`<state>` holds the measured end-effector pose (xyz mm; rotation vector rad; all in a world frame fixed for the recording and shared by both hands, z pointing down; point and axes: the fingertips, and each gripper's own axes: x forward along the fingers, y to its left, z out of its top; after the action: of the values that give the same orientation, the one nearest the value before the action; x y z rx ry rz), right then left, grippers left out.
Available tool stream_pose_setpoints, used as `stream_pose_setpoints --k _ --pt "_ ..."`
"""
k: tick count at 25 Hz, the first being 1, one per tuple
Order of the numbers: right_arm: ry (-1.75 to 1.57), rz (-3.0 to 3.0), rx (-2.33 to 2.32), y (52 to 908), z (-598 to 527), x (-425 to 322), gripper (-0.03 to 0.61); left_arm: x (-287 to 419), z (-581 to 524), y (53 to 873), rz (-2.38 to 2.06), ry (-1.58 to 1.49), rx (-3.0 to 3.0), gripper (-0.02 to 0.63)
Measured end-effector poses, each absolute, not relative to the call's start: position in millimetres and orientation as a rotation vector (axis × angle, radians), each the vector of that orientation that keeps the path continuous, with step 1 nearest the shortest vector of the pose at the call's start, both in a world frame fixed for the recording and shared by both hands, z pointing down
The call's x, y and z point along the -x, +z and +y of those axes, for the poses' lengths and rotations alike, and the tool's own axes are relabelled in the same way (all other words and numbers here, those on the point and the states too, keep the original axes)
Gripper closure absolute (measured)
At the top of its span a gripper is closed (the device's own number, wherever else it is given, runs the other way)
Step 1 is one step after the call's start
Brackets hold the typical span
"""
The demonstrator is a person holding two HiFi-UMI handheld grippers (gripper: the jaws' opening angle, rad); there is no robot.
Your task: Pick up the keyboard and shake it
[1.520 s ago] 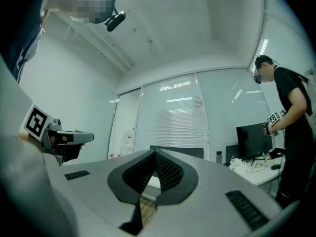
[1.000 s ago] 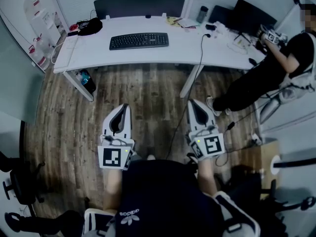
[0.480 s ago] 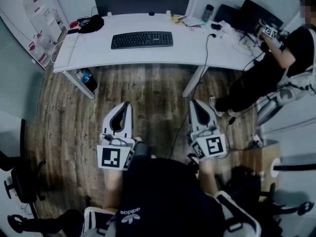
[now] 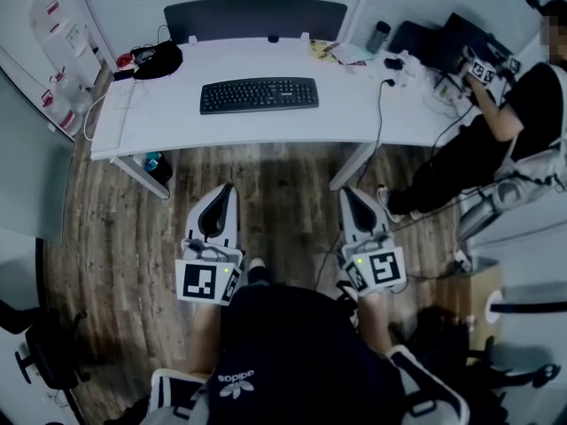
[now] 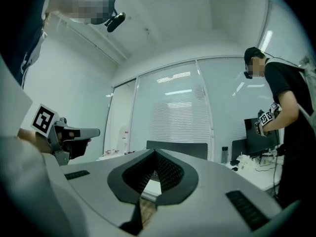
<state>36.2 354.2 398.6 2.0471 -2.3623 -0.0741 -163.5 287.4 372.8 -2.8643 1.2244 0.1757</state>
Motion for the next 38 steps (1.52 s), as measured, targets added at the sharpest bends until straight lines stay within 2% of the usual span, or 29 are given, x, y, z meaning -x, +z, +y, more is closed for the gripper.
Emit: stream_pose_setpoints --k 8,20,38 --pt "-0.057 -2.288 -2.094 410.3 294.4 -24.7 0.574 172.3 215.2 382.4 1.169 0.135 2.888 0.607" --pt "-0.043 -2.282 -2.069 417.7 249.2 -32.4 0.574 174.7 168.5 413.8 1.235 0.044 2.915 0.607" --pt "0.034 -2.394 -1.918 436.4 74.8 -125.4 0.574 100.7 26.8 413.8 1.466 0.079 2.833 0.607"
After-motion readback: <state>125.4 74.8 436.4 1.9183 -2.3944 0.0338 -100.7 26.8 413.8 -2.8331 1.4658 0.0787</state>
